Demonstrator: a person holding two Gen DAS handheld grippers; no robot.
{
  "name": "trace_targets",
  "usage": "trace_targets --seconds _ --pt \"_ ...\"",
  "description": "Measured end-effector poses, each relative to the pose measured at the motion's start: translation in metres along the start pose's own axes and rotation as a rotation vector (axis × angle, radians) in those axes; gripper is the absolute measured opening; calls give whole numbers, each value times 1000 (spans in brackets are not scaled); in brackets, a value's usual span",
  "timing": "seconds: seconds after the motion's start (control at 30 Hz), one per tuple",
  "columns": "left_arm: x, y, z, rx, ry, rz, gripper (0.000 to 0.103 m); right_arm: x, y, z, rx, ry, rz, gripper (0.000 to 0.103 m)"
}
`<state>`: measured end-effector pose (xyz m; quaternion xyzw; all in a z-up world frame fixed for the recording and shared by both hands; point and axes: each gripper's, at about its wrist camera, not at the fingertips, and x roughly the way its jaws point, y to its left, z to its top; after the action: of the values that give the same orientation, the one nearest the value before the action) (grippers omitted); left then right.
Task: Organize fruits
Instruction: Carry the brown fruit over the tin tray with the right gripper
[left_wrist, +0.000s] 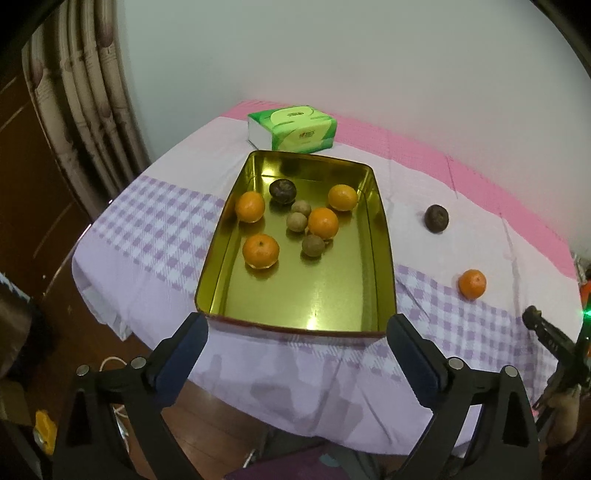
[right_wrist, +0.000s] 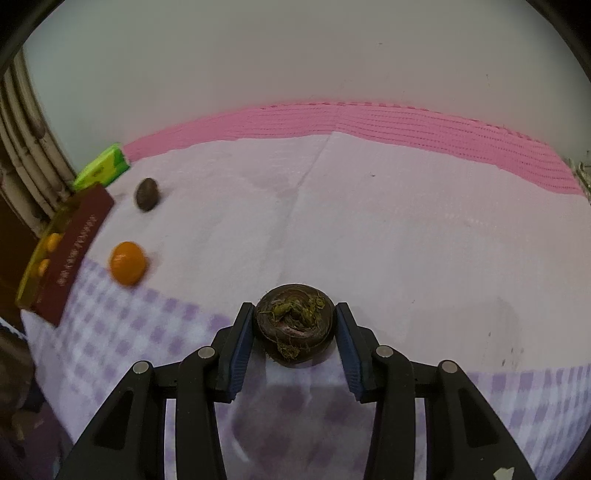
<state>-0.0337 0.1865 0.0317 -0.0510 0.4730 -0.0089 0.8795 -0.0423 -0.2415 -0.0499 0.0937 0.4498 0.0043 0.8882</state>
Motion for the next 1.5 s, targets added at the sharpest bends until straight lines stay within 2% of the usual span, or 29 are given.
trace_targets --seconds 0.1,0.27,0.37,0.43,0.5,0.57,0.63,0.7,1.03,1.2,1.5 --pt "-4 2 -2 8 -30 -3 97 -14 13 -3 0 -4 29 40" --pt "3 14 -1 -27 -21 -18 97 -33 47 5 -39 -26 68 40" --pt "7 29 -3 -108 -25 -56 97 -45 73 14 -76 -48 104 40" --pt "10 40 -4 -175 -17 -107 97 -52 94 19 -108 -58 135 40" --pt "12 45 -4 -205 -11 -115 97 -57 118 24 -145 -58 173 40" --pt "14 47 -2 -194 1 -67 97 -58 138 28 -172 -57 211 40" --pt "14 48 2 -154 2 35 97 -58 165 31 -208 -49 263 40" --pt "11 49 4 -134 -24 98 97 -56 193 33 -253 -38 311 40" --pt "0 65 13 -113 -124 301 97 -8 313 48 -405 48 463 40" --pt "10 80 15 -161 -91 304 97 25 352 43 -445 106 474 40" --pt "13 73 14 -122 -87 319 97 60 363 41 -443 166 447 40"
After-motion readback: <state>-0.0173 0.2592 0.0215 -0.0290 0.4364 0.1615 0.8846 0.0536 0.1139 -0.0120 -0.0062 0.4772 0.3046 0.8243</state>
